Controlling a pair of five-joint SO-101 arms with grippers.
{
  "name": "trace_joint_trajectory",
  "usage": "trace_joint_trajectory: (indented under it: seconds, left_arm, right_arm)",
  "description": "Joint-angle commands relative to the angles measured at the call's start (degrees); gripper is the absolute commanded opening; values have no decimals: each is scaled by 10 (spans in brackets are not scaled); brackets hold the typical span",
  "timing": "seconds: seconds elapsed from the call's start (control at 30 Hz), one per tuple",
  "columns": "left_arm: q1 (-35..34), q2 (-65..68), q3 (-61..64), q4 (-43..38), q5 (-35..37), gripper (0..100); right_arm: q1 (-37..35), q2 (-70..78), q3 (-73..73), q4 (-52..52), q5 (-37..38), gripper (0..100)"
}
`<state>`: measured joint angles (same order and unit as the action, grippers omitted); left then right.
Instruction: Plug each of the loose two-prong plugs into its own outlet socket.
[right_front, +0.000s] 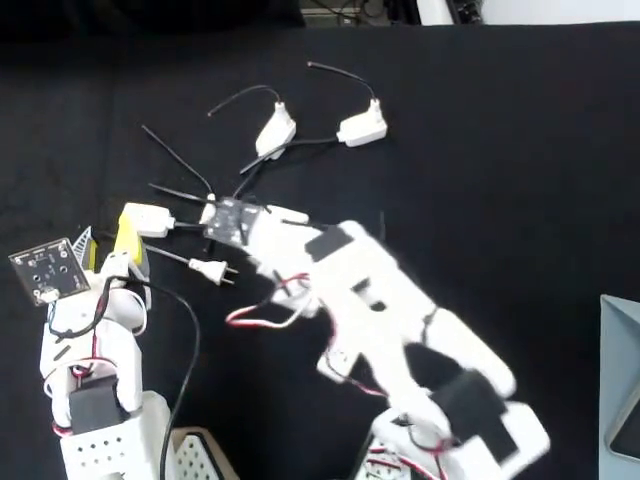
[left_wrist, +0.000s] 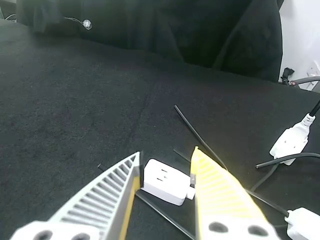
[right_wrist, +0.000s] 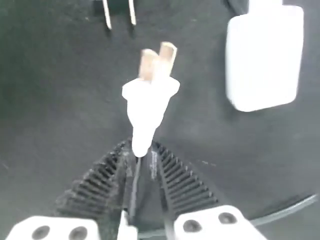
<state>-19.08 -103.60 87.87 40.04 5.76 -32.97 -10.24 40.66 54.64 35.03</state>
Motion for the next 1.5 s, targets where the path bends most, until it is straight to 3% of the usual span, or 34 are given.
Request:
trace_joint_trajectory:
  seconds: [0.0,0.17,0.6,0.67,0.87,1.1,1.3,1.47]
  left_arm:
    - [0,-4,-2,-15,-2,170]
    - [0,-4,-2,-15,-2,170]
    - [0,-4,-2,-15,-3,170]
    - [0,-4,-2,-15,-3,170]
    - [0,-4,-2,-15,-2,170]
    - [0,-4,-2,-15,-2,170]
    - [0,-4,-2,-15,-2,170]
    - [0,-4,-2,-15,-2,170]
  right_arm:
    - [52,-96,37,-10,177,11]
    - [62,-141,93,-11,345,11]
    - [58,-342,109,-31,396,11]
    - [49,-354,137,-37,430,11]
    - [49,-378,299,-189,514,11]
    - [59,-385,411,-370,504,63]
    - [105,-385,385,-402,324,289]
    - [123,-385,375,-402,209,247]
